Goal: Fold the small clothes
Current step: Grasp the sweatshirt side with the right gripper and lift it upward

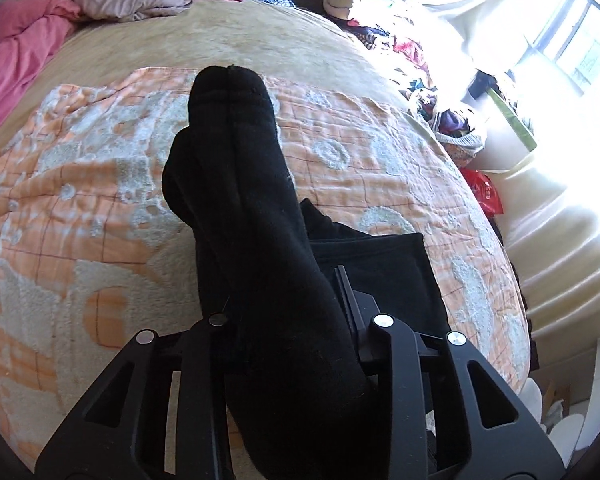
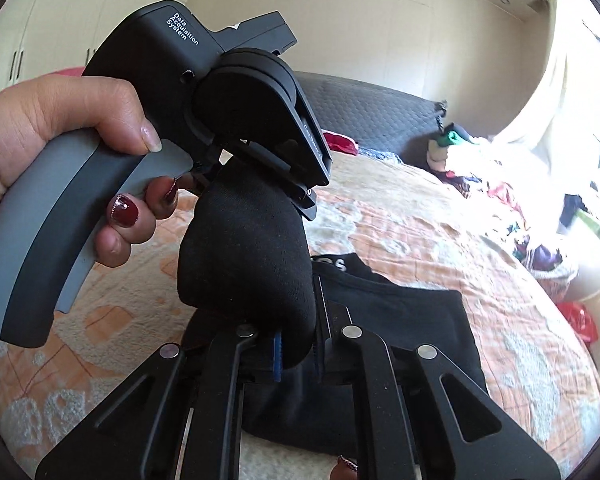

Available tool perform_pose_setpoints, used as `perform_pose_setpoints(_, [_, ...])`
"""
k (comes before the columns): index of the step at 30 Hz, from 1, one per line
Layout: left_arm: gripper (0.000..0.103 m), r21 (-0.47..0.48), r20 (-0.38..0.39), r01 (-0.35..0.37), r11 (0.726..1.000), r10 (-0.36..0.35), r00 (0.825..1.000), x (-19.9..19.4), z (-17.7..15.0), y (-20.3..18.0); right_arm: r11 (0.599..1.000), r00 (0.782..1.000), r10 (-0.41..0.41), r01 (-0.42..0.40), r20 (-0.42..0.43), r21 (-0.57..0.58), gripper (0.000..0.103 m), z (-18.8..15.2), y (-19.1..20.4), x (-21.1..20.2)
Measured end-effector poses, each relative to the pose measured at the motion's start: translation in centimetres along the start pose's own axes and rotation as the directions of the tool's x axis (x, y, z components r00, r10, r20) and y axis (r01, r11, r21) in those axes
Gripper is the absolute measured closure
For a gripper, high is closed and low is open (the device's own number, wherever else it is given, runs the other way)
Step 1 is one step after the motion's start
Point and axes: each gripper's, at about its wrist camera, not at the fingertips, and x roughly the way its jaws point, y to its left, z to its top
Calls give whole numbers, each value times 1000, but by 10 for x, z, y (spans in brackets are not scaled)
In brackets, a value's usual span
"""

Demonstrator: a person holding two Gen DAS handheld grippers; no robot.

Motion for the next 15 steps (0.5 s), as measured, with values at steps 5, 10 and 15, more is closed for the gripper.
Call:
perform_pose_setpoints(5, [80,33,-27,1,999,0,1000,18,1,-32,998,1000,-8,8,-11,61,93,-10,-29,-6])
perform_pose_setpoints(10, [80,58,-53,-6,998,9,999,36,-2,-59,989,999,-6,11,-38,148,93,-20,-55,-6])
perform_pose_setpoints(15, [80,64,-86,-13,998,19,996,55,-5,-74,973,998,10,4,-63,231,93,-30,-74,-4])
